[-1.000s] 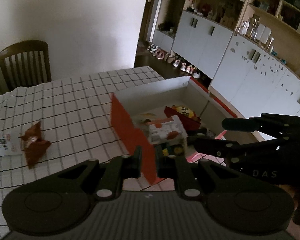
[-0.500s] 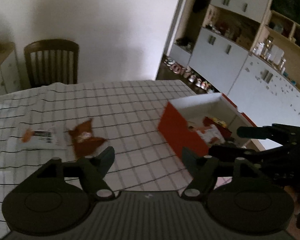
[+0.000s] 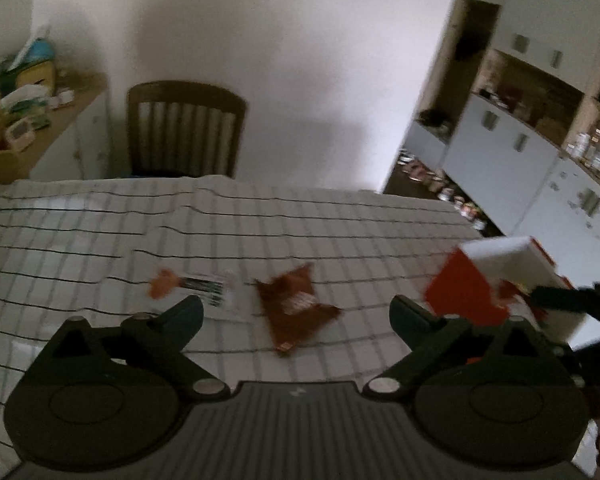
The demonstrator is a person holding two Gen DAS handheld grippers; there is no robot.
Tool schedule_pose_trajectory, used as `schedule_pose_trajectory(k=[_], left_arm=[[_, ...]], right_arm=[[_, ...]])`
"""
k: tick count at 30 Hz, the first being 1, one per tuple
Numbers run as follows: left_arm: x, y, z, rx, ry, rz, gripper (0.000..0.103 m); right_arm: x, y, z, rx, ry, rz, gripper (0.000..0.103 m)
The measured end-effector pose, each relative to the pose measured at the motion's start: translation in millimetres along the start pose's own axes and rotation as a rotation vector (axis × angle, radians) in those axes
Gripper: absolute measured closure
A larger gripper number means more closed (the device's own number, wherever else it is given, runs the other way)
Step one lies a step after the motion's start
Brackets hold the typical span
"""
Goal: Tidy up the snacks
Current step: 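Withdraw both tools from the box toward the remaining snacks on the table, then grasp the brown Oreo bag with the right gripper while the left grasps the white pastry packet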
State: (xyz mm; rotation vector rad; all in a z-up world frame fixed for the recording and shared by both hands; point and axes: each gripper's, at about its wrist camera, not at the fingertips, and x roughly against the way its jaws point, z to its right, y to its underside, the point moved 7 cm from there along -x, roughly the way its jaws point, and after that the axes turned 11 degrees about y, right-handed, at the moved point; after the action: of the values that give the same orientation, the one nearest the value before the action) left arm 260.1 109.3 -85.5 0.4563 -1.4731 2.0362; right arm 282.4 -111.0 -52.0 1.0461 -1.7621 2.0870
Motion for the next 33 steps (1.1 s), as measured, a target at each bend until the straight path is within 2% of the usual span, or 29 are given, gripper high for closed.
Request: schedule_pose_trajectory(k=[4,12,18,25,33], left_arm=[[-15,-11,-34,0.051,-0.067,-0.011,0.003],[-62,-24,-95,0.226,-0.194,-0.095,0.003],[-95,-26,-120,0.328,-0.231,-0.133,0.003],[-128,-13,-142,0.469,-0.257,-0.19,0.003],[-157,-3,-156,0.534,-0.28,-0.235,0.003]], right_arm=[[-21,-5,-16,0.017,0.002,-0.012,0.0],[-66,-7,-42,0.069,-0.001,-0.053,0.0],[-101,-6,-58,0.114,0.007,-0.096,0.0],[-141,-7,-73,0.161,0.014,-0.14,0.0],[-182,-4,-87,0.248,0.007,-0.192,0.004]])
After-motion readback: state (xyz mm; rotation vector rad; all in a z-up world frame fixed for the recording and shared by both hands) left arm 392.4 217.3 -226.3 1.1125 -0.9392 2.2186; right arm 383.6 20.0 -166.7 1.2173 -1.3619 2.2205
